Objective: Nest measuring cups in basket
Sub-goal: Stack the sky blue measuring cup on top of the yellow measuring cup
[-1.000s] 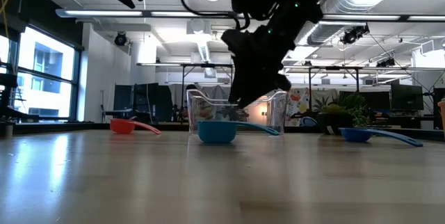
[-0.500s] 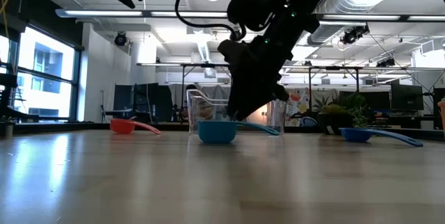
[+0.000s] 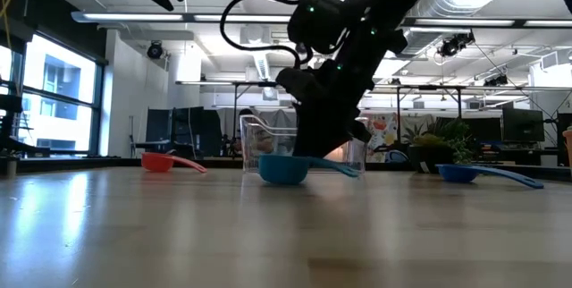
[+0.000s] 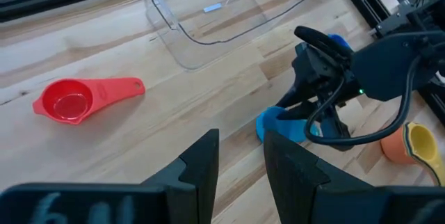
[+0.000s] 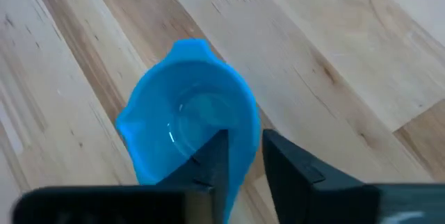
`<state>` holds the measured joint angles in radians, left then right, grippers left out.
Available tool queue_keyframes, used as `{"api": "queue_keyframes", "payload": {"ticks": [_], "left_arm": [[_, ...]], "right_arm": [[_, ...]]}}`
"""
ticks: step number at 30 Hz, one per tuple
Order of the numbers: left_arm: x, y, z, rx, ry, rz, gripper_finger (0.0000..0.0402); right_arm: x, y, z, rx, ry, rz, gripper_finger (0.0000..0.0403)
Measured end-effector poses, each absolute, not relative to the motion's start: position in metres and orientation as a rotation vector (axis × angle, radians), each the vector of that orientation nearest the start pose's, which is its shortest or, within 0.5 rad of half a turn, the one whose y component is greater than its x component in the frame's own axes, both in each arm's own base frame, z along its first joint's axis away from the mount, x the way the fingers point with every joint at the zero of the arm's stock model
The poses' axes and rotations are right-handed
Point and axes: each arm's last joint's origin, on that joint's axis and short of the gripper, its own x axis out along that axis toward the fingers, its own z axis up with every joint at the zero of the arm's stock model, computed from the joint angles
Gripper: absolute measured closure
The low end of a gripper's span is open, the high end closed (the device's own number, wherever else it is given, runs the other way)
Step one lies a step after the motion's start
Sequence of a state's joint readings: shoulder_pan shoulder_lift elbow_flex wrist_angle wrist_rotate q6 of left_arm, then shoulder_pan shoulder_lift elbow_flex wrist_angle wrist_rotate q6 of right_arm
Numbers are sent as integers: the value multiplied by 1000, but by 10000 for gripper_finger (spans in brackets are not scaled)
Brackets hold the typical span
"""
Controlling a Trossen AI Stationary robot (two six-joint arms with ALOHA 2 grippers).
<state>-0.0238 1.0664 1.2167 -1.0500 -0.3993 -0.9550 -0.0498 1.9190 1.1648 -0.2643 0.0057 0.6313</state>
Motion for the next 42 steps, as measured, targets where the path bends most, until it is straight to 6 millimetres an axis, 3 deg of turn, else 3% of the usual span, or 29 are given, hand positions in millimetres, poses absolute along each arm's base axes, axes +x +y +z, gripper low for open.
{"api": "queue_keyframes", "payload": {"ticks": [5,14,28,36,42], "left_arm": [[185,7,357,-688,639,731,296],[185,7,357,-681,642,728,296],[185,7,357,-654,652,717,296],[185,6,356,-643,676,681,296],[185,5,356,-657,689,658,296]], "right_arm": [[380,-19,145,626,970,-372,391],[379,-18,150,666,973,-348,399],[350,-10,208,755,922,-434,401],[318,11,245,880,856,-615,402],[294,31,255,959,871,-757,402]]}}
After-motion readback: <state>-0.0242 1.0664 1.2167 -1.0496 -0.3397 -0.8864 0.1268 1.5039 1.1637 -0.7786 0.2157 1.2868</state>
